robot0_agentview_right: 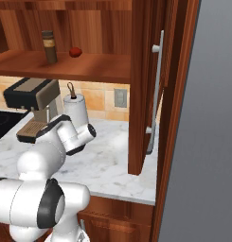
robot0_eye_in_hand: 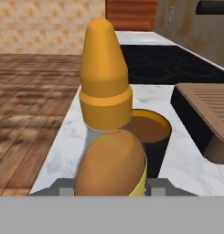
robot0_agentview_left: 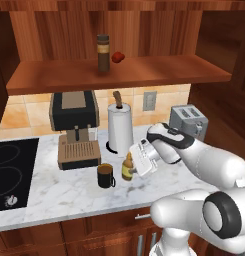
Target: Pick the cinnamon and honey bottle from the cabinet and place them next to the mug.
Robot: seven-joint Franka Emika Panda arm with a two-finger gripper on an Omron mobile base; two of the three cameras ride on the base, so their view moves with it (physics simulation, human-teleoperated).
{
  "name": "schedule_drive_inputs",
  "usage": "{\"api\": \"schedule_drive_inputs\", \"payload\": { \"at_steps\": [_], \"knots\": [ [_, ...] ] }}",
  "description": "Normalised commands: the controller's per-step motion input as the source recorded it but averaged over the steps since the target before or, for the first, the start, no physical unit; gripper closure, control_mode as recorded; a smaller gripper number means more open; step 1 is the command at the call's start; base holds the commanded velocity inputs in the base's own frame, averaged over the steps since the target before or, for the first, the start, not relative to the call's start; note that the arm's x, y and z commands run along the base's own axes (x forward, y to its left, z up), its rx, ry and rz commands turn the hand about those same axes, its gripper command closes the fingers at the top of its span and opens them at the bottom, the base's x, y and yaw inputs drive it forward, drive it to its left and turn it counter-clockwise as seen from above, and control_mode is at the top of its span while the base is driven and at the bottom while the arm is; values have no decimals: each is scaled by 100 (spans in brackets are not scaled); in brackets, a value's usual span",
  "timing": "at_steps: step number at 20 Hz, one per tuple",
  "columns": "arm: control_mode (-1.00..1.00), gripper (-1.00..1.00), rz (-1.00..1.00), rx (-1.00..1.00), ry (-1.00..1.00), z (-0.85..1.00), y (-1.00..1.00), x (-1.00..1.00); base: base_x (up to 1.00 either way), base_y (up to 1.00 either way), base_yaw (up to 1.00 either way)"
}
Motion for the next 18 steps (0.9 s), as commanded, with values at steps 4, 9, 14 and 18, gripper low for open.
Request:
{"api": "schedule_drive_inputs", "payload": {
  "at_steps": [4, 9, 14, 18],
  "knots": [
    [-100, 100, 0, 0, 0, -21, 0, 0, 0, 0, 0],
    [-100, 100, 0, 0, 0, -25, 0, 0, 0, 0, 0],
    [-100, 100, 0, 0, 0, -27, 0, 0, 0, 0, 0],
    [-100, 100, 0, 0, 0, -23, 0, 0, 0, 0, 0]
  ]
}}
